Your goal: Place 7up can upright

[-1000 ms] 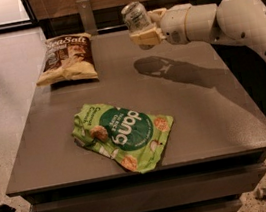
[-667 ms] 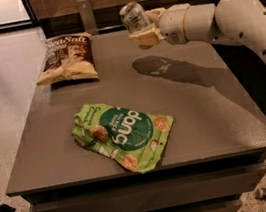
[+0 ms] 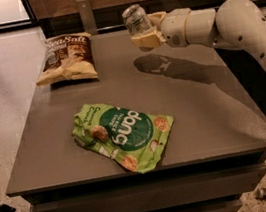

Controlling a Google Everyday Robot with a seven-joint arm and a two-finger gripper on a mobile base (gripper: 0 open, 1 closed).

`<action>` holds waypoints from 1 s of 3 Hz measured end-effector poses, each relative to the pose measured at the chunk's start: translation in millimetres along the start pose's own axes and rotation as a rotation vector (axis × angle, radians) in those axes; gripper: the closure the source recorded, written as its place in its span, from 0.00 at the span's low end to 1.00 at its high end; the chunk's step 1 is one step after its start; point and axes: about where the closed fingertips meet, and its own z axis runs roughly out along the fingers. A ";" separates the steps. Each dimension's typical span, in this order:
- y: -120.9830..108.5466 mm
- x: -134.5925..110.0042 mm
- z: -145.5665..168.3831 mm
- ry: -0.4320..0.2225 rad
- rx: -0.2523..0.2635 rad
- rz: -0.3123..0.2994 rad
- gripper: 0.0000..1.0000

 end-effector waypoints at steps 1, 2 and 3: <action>-5.2 28.1 1.4 -0.046 -0.036 0.007 1.00; -4.6 34.2 -4.6 -0.047 -0.035 0.005 1.00; -5.1 44.1 -0.5 -0.062 -0.047 0.019 1.00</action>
Offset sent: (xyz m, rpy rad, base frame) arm 0.0171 -0.0107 -0.0292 0.0572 -0.0068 0.0539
